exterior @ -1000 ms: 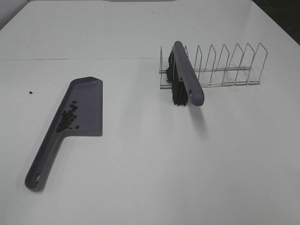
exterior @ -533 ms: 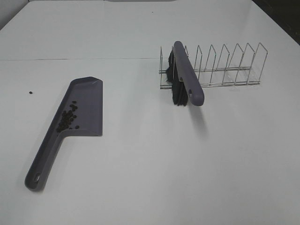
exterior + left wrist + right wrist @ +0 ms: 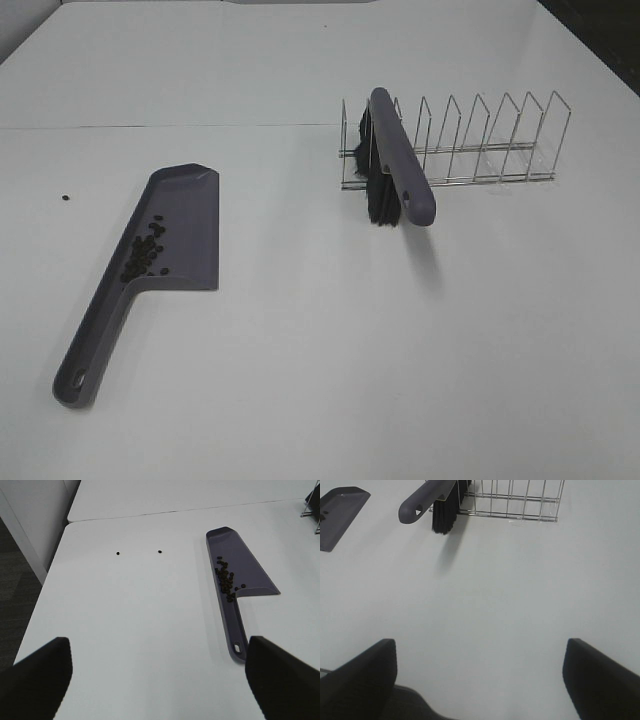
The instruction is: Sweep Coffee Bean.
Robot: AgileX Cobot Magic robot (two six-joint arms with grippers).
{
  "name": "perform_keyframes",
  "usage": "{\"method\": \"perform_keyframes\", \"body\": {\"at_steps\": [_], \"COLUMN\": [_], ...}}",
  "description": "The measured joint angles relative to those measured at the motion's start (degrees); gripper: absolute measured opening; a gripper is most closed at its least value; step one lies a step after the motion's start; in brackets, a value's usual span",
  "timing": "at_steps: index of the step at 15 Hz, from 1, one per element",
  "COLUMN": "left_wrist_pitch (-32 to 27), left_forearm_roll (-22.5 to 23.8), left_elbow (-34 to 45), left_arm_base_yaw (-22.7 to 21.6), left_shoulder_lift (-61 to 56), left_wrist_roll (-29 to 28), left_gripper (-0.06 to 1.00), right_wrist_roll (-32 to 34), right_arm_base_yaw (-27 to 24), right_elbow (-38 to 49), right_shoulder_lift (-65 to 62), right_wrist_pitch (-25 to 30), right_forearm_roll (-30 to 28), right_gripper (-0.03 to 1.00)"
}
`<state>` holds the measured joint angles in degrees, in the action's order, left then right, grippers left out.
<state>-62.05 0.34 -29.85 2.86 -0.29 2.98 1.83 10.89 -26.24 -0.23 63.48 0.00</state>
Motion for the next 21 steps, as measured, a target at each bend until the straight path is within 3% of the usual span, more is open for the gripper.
{"method": "perform_keyframes", "body": {"at_steps": [5, 8, 10, 21], "left_wrist_pitch": [0.0, 0.0, 0.0, 0.0], "left_forearm_roll": [0.0, 0.0, 0.0, 0.0], "left_elbow": [0.0, 0.0, 0.0, 0.0], "left_arm_base_yaw": [0.0, 0.0, 0.0, 0.0], "left_shoulder_lift": [0.0, 0.0, 0.0, 0.0], "left_wrist_roll": [0.0, 0.0, 0.0, 0.0], "left_gripper": [0.86, 0.86, 0.86, 0.86], "right_wrist_roll": [0.0, 0.0, 0.0, 0.0], "right_arm_base_yaw": [-0.2, -7.4, -9.2, -9.2], "right_elbow": [0.0, 0.0, 0.0, 0.0], "right_shoulder_lift": [0.0, 0.0, 0.0, 0.0], "right_wrist_pitch": [0.0, 0.0, 0.0, 0.0], "right_forearm_roll": [0.0, 0.0, 0.0, 0.0], "right_gripper": [0.77, 0.77, 0.77, 0.77]}}
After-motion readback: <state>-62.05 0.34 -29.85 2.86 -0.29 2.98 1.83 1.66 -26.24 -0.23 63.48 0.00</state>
